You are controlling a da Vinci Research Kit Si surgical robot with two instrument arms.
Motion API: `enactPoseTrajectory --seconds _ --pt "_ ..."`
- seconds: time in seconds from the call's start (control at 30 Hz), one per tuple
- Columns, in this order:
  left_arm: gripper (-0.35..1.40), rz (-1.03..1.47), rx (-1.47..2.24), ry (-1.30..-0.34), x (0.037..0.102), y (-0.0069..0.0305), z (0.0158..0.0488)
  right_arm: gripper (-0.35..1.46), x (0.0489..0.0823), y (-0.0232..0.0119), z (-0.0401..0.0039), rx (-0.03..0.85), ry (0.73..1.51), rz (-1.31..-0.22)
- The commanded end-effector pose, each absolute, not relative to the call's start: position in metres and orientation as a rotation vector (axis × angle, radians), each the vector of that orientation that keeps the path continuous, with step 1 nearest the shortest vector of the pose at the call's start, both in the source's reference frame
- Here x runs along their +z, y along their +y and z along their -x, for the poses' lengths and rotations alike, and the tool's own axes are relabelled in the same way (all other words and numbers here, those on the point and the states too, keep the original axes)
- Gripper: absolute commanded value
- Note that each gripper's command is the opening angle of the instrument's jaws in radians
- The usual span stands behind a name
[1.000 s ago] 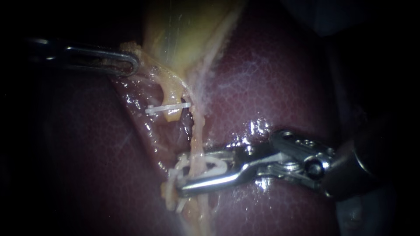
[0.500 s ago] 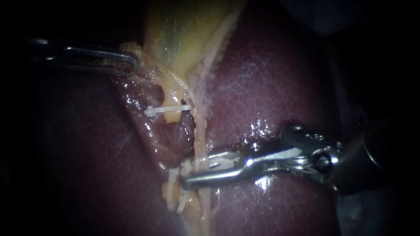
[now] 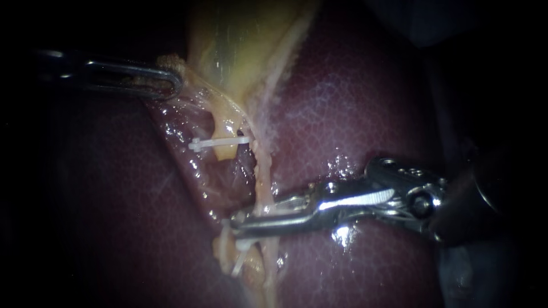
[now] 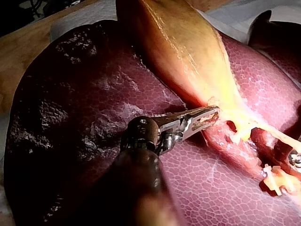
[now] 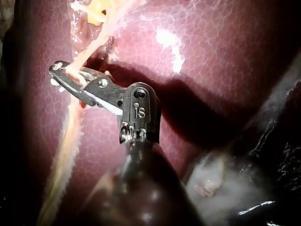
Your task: Clipping second clip right tube
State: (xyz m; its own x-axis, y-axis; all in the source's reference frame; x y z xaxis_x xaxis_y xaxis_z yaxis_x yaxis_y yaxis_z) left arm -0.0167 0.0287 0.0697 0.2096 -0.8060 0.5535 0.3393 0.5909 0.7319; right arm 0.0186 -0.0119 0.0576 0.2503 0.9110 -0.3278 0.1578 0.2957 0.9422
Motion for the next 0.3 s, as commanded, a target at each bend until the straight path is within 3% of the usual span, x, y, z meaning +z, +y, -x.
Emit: enactPoseTrajectory --seconds 0.03,0.3 --pt "-0.35 -0.517 -0.846 -1.088 0.0697 0.0287 0.0167 -0.35 0.0578 -0.0120 -0.0186 0.716 1.221 -1.169" --pt "-0.35 -0.517 -0.846 -1.088 0.0698 0.0287 0.0167 -0.35 0.0580 -0.0119 -0.0187 0.720 1.218 -1.173"
